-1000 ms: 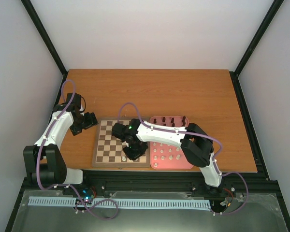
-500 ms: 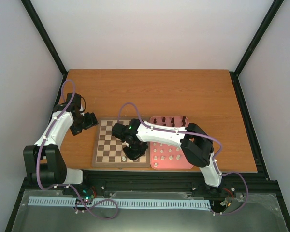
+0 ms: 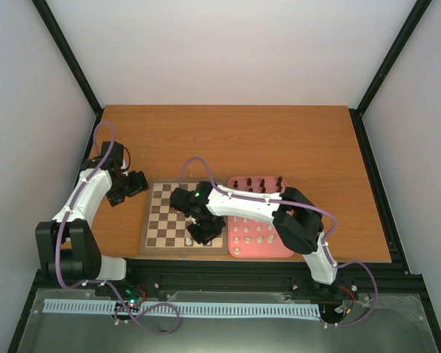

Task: Set up the chess pieces on the board
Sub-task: Place the chess piece on the chessboard.

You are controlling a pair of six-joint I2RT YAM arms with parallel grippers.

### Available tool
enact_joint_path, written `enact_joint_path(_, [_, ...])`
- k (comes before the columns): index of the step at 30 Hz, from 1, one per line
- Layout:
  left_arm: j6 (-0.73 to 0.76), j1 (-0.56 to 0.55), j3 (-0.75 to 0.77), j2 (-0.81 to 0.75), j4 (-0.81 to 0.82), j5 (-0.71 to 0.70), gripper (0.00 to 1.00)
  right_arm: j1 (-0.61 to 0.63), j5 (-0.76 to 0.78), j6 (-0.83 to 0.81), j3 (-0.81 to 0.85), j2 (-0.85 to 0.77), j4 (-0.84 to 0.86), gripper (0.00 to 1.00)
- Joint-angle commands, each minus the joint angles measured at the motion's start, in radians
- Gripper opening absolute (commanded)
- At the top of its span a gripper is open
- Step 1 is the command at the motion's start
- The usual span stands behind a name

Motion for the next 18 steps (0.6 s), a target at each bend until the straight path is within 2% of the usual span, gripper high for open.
enact_joint_path(1, [0.016, 0.003, 0.008, -0.006, 0.013, 0.003, 1.00, 0.008, 0.014, -0.001, 0.002, -0.002, -0.009, 0.25])
enact_joint_path(7, [0.016, 0.003, 0.010, -0.007, 0.012, 0.002, 1.00, 0.008, 0.033, 0.007, -0.009, -0.049, -0.003, 0.36])
enact_joint_path(18, [0.017, 0.003, 0.017, 0.008, 0.013, 0.005, 1.00, 0.002, 0.136, 0.062, -0.043, -0.193, -0.099, 0.42])
